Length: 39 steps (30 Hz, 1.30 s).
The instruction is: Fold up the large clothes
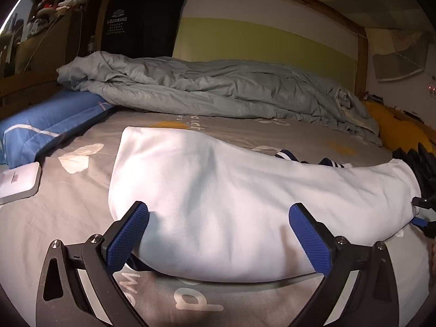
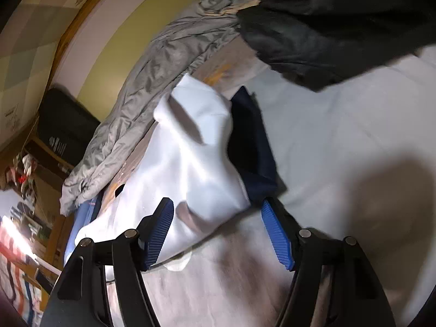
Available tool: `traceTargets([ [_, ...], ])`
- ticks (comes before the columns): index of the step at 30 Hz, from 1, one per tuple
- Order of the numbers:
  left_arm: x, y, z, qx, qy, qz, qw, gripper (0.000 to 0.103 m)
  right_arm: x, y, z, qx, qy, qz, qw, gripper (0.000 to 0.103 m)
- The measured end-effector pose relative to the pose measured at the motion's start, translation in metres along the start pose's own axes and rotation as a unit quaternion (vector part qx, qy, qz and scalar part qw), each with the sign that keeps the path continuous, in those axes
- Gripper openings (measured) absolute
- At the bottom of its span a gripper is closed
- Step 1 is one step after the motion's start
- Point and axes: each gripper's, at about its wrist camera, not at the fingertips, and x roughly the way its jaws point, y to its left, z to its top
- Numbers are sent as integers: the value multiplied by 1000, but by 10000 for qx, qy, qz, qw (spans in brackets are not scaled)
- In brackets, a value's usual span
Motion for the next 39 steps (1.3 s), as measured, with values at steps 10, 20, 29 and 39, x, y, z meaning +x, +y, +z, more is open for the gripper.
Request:
traceTargets([
  [10,-1,9,-1,-238,-30,79,9997,102,18,22,10,-241,-804,-284,9961,40],
  [20,-74,-29,65,547,-249,-334,9976,77,-19,134,35,-1596,-475,-1013,9808,21],
  [29,-118,-52,126,5,-708,-258,9972,79,4,224,-25,-3171,-531,-1038,9412,20],
  [39,-50,-58,64,159,308,-154,9993,79,4,169,9,-2257,-678,-772,9688,21],
])
